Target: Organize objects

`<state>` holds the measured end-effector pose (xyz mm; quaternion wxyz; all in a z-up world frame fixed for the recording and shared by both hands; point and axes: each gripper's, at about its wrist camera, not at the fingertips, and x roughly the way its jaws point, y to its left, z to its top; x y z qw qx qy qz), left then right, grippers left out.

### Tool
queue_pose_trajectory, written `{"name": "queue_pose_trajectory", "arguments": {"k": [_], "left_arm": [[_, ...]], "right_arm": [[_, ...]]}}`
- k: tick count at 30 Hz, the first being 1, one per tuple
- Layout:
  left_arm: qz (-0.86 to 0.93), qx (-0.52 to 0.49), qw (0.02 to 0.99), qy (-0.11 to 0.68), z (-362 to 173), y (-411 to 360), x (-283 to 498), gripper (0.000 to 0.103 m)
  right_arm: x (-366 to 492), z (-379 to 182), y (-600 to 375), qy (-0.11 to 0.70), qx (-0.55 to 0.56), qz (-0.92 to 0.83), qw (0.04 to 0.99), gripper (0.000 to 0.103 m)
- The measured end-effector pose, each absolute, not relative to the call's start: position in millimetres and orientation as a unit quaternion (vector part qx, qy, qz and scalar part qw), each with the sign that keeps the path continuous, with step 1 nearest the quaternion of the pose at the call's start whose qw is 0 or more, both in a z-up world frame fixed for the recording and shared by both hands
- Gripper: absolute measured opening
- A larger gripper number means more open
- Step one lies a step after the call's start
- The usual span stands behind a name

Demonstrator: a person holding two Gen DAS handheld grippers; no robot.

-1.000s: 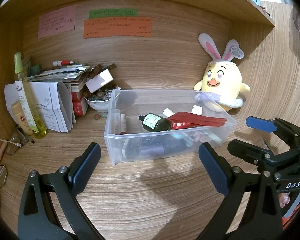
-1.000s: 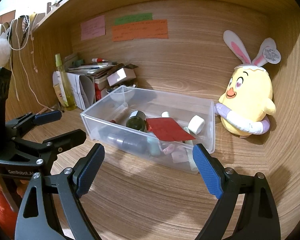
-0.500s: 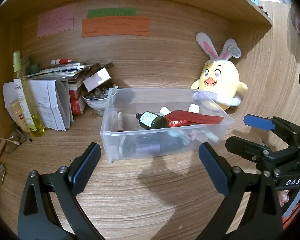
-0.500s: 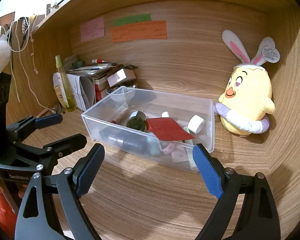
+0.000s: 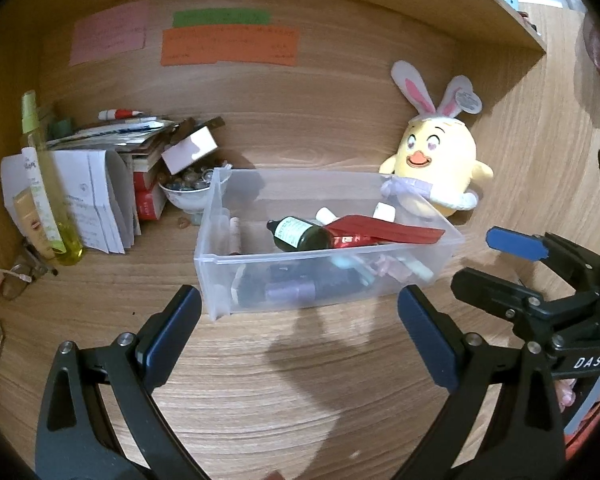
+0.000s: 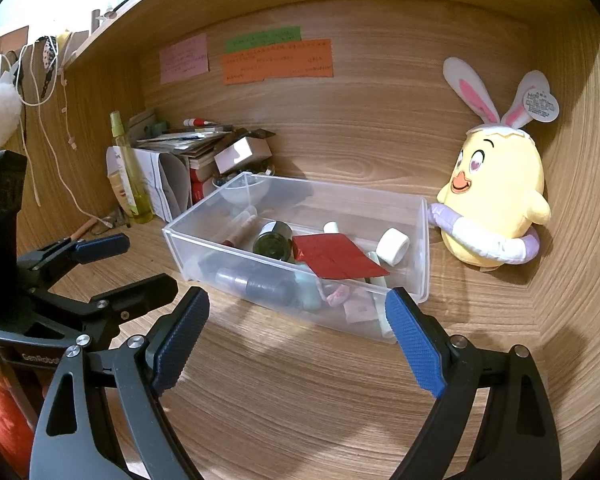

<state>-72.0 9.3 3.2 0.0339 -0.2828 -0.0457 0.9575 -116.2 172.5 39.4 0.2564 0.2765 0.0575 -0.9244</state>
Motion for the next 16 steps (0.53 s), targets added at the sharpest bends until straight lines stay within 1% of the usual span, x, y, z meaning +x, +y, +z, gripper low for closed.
{"name": "queue_pose_trajectory", "arguments": {"k": [5,16], "left_arm": [[0.956,-0.287,0.035,-0.056,1.6,5.4,-73.5,0.1],[0.956,-0.286,0.038,-0.053,1.4,6.1,-72.2,0.1]], "right_arm": [[-117.6,38.5,173.3,0.057,0.278,-0.924,0.257,0.088],[-115.6,36.1,171.6,0.053,0.282,-0.924,0.253,0.088]]}}
